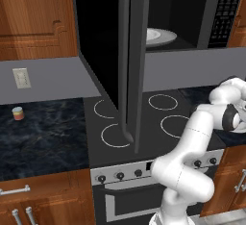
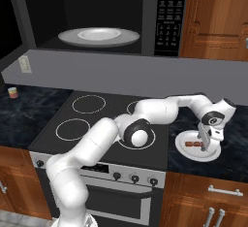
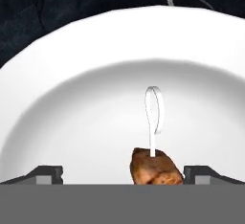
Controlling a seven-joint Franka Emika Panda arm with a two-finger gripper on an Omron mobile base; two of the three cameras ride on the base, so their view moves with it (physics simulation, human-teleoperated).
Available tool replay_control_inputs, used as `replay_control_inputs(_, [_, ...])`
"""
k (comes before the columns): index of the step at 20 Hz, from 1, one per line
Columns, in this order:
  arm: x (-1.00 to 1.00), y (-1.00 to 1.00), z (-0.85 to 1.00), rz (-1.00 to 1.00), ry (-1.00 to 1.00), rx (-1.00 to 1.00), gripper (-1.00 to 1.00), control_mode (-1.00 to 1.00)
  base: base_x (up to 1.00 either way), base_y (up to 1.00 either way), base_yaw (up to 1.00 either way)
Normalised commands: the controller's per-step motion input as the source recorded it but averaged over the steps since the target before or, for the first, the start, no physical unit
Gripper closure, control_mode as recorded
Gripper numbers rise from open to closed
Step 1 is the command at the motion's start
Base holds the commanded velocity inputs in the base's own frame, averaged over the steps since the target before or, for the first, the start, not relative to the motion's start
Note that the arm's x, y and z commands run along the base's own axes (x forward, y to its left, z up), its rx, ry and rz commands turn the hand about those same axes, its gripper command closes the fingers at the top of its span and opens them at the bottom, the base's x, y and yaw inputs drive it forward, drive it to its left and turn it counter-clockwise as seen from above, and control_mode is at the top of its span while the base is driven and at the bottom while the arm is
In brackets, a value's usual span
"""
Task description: Pick the kebab skewer from the counter and place it in the microwave. Then turn on the microwave.
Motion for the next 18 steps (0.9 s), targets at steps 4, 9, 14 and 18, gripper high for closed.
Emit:
replay_control_inputs(4, [0.23,0.03,-0.36,-0.1,0.04,-0.06,1.0,-1.0,0.0,0.0,0.0])
replay_control_inputs(9, [0.21,0.06,-0.27,-0.1,0.04,-0.05,1.0,-1.0,0.0,0.0,0.0])
replay_control_inputs(14, [0.0,0.0,-0.04,-0.1,0.0,-0.05,1.0,-1.0,0.0,0.0,0.0])
replay_control_inputs(18, [-0.23,0.0,0.08,-0.09,-0.01,-0.04,1.0,-1.0,0.0,0.0,0.0])
